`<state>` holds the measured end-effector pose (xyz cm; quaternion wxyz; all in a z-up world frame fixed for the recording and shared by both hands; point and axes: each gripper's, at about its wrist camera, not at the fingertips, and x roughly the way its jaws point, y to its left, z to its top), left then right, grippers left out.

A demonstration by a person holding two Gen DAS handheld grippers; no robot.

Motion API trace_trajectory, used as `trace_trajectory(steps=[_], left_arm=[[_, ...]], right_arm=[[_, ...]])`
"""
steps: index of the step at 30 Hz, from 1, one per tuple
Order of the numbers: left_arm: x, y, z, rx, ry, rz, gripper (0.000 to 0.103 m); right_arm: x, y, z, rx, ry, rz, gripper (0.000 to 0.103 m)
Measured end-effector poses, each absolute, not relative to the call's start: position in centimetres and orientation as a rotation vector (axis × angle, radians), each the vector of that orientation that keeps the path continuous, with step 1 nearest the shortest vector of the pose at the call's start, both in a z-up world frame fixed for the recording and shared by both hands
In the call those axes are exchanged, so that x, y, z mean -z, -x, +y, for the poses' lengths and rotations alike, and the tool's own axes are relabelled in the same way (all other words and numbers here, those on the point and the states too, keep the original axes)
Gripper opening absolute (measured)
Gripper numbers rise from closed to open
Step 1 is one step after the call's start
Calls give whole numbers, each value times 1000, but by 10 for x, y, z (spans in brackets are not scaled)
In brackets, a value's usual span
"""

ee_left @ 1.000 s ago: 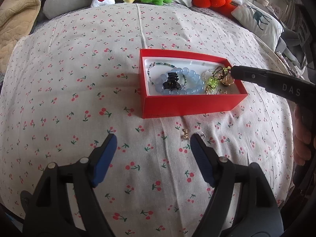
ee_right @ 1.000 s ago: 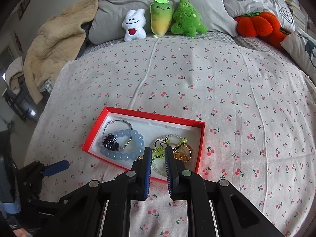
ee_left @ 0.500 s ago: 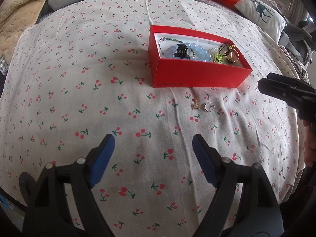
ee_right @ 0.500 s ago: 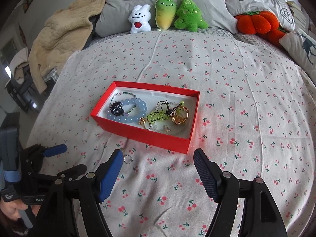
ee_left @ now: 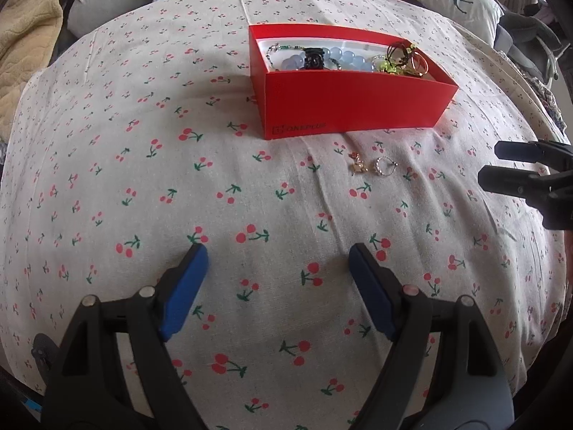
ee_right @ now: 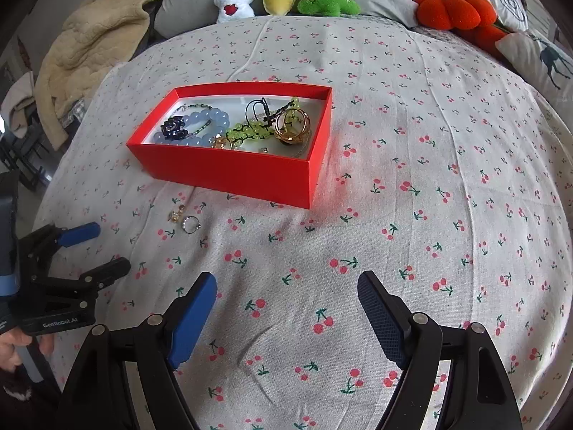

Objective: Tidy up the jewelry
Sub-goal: 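Grasp the gold earring with the left tool while the right tool grasps the silver ring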

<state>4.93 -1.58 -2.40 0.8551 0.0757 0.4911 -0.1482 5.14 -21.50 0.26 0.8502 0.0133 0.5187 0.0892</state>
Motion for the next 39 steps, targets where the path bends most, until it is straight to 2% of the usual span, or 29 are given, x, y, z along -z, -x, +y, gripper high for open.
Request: trace_trajectory(steps=[8,14,16,18,33,35,39], left_arm=[[29,-59,-37,360,-217,983,81],[30,-65,-50,375,-237,963,74],[30,-65,-54,394,-242,949,65],[31,-66,-58,405,-250,938,62],[32,-74,-60,455,-190,909,44],[32,-74,-62,456,-191,906,40],[32,-75,-67,458,-203,905,25]], right_arm=[[0,-53,-224,-173,-32,1104,82],[2,-55,-226,-167,-22,1110,82],[2,-55,-227,-165,-24,1111,82],[2,-55,-228,-164,-28,1111,82],[-1,-57,-224,-172,-29,1102,82],[-1,-57,-223,-173,-25,1101,82],[-1,-57,-221,-176,-26,1099,82]])
